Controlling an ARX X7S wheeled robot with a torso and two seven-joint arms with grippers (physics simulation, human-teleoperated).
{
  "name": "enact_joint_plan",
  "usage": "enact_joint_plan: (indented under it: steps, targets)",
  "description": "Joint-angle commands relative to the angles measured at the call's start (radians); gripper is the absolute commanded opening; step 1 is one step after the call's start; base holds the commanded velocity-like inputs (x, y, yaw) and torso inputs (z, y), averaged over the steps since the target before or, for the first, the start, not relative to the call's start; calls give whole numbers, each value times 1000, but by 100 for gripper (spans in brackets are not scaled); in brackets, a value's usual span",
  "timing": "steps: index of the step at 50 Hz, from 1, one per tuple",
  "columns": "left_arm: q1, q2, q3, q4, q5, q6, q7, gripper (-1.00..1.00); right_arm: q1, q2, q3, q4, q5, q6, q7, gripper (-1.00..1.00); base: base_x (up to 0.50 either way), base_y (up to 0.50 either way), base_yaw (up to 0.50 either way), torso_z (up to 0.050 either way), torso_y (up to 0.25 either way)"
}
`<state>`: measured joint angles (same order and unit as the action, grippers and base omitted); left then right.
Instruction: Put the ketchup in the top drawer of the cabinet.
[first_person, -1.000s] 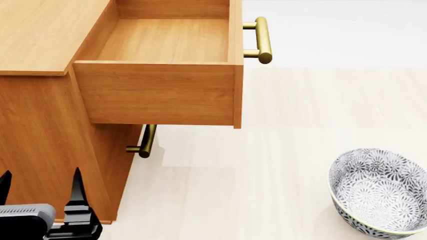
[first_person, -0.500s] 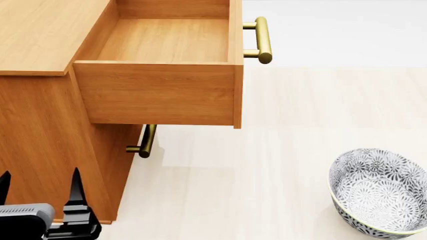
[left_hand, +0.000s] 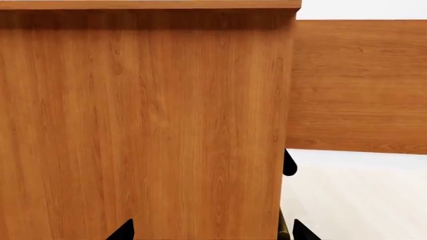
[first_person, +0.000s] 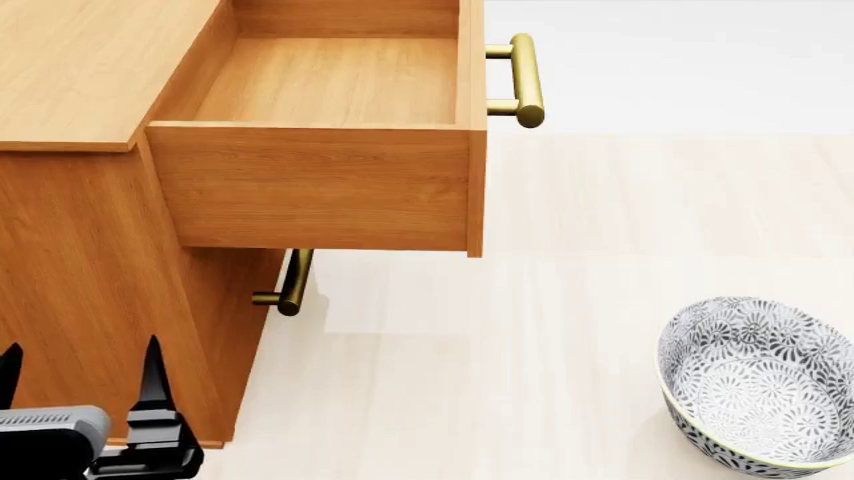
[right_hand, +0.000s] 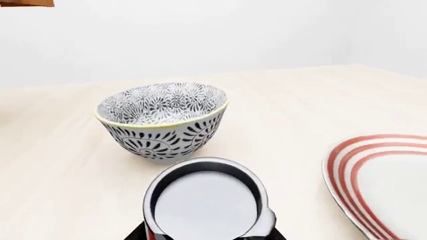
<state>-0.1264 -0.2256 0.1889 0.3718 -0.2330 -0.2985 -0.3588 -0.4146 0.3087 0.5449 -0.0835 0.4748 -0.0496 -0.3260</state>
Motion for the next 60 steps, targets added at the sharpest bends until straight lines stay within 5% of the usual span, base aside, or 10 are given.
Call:
enact_joint_plan:
  steps: [1,33,60]
  targets:
    - [-2,-3,3,-5,-6,3,-4,100,-8,-1,47,-105,26,23,51,-100,0,0,0,0,0]
    - [-18,-10,6,-36,-34,20,-2,100,118,182,147,-554,251,238,308,-100,0,0,0,0,0]
    - [-33,-15,18,-55,-43,22,-8,100,405,628,216,-696,673,610,722,-100,0,0,0,0,0]
